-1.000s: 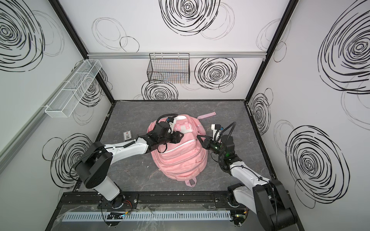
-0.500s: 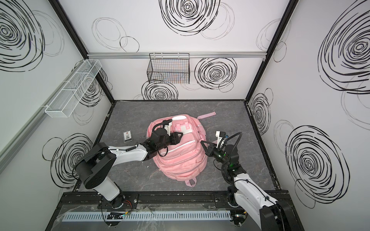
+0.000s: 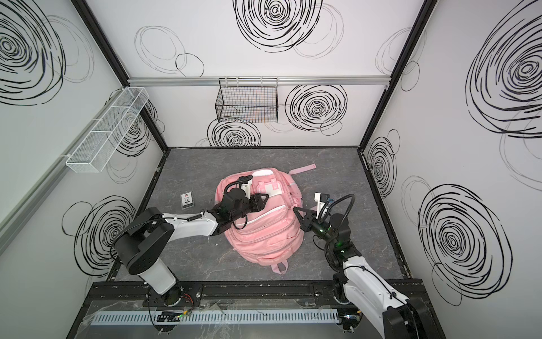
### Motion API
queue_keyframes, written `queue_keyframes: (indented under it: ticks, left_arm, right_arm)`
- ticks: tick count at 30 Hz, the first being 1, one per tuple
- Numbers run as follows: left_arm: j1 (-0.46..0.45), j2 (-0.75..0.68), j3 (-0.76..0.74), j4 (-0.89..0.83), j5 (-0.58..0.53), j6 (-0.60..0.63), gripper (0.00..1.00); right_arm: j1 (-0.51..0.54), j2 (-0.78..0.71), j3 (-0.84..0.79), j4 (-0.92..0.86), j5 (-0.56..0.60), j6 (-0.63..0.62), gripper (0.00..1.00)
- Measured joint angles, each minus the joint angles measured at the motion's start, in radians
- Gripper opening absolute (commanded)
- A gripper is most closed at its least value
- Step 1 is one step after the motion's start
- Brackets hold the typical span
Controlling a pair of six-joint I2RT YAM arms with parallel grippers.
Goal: Pack the student bag
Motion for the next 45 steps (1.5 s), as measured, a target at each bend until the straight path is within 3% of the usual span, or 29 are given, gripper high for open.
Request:
queue_keyframes:
  ticks: [7,20,34,45]
  left_arm:
    - [0.005,0.011,0.0,0.021,0.005,-0.016,0.52]
    - [0.018,0.036,0.006,0.057,0.003,-0.029,0.52]
    - [0.018,0.036,-0.005,0.079,0.004,-0.048,0.51]
    - [0.029,0.022,-0.017,0.082,0.019,-0.053,0.52]
  right_arm:
    - [0.105,-0.16,-0.063,-0.048,0.1,-0.092,0.0]
    - [0.38,-0.217,-0.065,-0.125,0.284,-0.223,0.0]
    - [0.694,0.138,0.086,-0.051,0.477,-0.318,0.0]
    - [0.792,0.455,0.265,0.027,0.475,-0.391,0.0]
